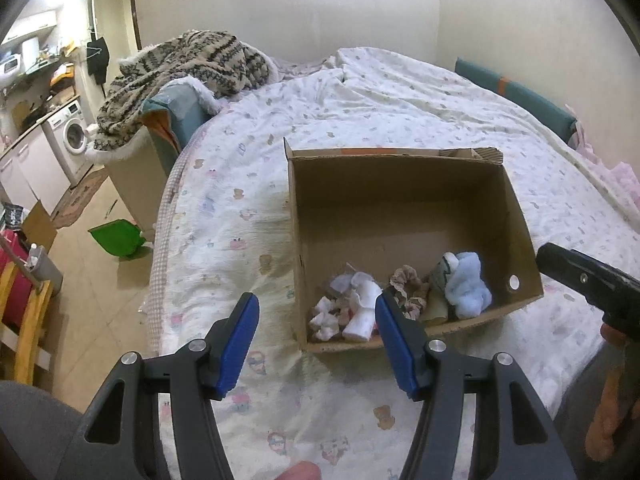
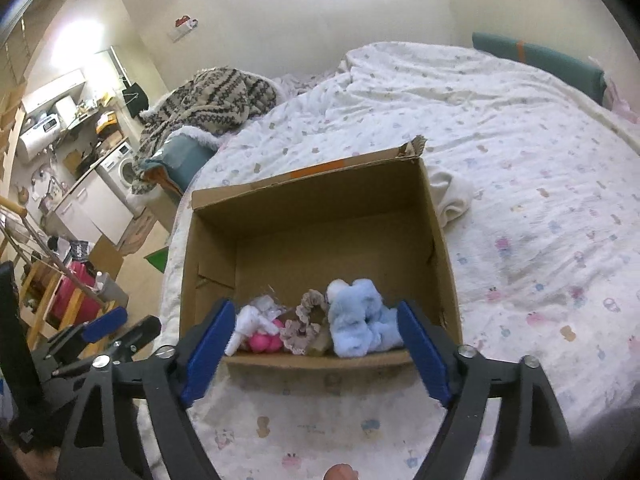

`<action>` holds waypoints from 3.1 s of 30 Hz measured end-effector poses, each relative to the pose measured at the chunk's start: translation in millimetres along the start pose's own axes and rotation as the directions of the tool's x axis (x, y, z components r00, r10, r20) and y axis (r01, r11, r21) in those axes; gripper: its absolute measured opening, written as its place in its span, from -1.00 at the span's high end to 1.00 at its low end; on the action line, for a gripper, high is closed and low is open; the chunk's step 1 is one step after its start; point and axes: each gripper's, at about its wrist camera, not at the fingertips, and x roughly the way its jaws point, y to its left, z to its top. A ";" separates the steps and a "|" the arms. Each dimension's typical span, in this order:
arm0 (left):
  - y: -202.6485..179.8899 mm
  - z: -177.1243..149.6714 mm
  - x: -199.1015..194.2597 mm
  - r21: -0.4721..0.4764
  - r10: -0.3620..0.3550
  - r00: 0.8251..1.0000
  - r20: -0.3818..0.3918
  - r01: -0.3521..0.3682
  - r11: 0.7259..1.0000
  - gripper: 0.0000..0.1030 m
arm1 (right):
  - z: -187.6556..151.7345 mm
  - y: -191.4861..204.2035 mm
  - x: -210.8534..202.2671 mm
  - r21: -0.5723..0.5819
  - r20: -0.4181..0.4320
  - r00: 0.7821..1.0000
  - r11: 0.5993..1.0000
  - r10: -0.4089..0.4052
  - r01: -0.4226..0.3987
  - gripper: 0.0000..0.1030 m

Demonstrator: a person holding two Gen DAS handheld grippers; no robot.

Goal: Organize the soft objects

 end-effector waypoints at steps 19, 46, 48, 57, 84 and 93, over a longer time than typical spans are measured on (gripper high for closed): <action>3.5 -23.0 -24.5 -0.032 0.037 0.995 0.095 -0.034 0.999 -0.99 | -34.7 4.7 -17.7 -0.031 0.115 0.987 0.992 -0.114 0.118 -1.00; 0.7 -25.2 -15.2 -0.056 0.010 0.999 0.037 -0.008 0.998 -0.99 | -40.4 5.9 3.1 -0.045 0.046 0.991 0.991 -0.125 0.127 -1.00; 1.3 -24.9 -15.0 -0.058 0.004 0.999 0.037 -0.002 0.998 -0.99 | -40.7 5.5 4.2 -0.045 0.045 0.991 0.991 -0.126 0.128 -1.00; 2.0 -25.6 -16.0 -0.057 0.002 0.999 0.041 0.000 0.998 -0.99 | -41.3 5.2 4.5 -0.046 0.045 0.991 0.991 -0.127 0.129 -1.00; -0.5 -23.3 -10.9 -0.083 -0.008 1.000 0.024 0.010 0.997 -0.99 | -40.6 0.7 6.4 -0.036 0.045 0.990 0.991 -0.130 0.132 -1.00; -2.0 -23.4 -9.3 -0.088 -0.009 1.000 0.018 0.011 0.996 -0.99 | -40.5 0.1 6.4 -0.035 0.046 0.990 0.991 -0.130 0.132 -1.00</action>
